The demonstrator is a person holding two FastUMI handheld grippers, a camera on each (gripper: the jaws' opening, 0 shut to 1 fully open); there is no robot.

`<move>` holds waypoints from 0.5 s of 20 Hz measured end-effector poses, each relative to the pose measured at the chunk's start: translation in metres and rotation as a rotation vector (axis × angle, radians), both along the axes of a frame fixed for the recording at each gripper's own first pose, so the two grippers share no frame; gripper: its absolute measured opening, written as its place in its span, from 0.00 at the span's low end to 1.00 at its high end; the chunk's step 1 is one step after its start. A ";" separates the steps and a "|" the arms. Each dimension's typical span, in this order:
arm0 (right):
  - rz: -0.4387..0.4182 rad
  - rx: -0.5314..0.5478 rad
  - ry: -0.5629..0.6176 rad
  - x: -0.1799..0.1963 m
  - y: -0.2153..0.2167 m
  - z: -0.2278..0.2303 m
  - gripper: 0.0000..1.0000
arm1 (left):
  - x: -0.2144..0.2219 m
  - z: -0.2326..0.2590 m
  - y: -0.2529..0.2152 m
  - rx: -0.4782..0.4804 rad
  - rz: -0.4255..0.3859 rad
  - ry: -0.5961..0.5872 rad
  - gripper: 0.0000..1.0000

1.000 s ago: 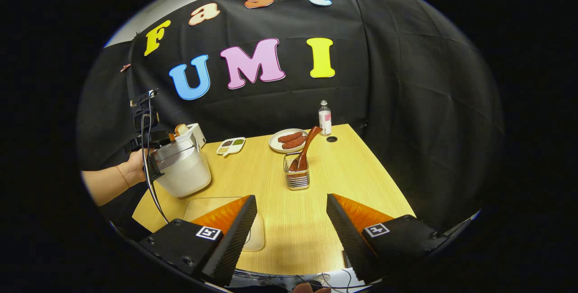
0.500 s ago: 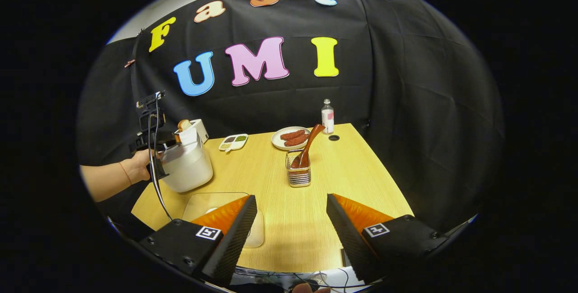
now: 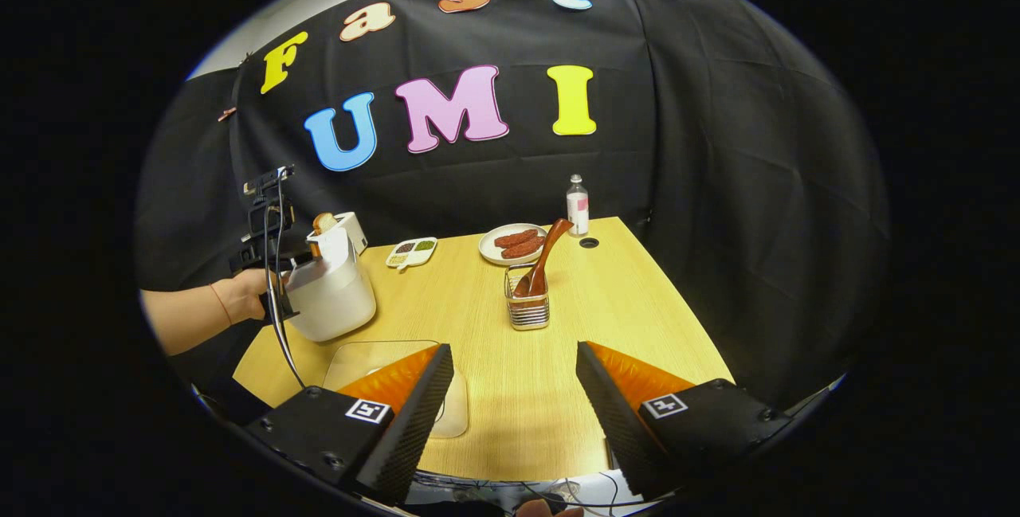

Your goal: Close the left gripper, press the button to open the rice cooker; take a wooden spoon from the chopstick holder with the right hand, scoop a spoonful of rice and pour it into the rice cooker, then put the wooden spoon back into the chopstick holder.

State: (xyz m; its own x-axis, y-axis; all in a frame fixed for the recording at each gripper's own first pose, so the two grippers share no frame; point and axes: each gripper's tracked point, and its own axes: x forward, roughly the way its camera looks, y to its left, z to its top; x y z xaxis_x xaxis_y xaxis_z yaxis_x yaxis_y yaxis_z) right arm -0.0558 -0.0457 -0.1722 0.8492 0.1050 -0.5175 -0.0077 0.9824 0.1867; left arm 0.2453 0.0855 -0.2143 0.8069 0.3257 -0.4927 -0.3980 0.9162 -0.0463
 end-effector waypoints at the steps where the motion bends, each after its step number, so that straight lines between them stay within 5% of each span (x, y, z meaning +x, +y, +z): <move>1: 0.002 0.001 -0.001 0.001 0.001 0.000 0.98 | 0.000 0.003 -0.002 -0.024 -0.016 -0.020 0.99; 10: 0.031 0.002 -0.058 0.019 0.011 0.020 0.99 | -0.049 0.105 -0.025 0.041 -0.150 -0.292 0.95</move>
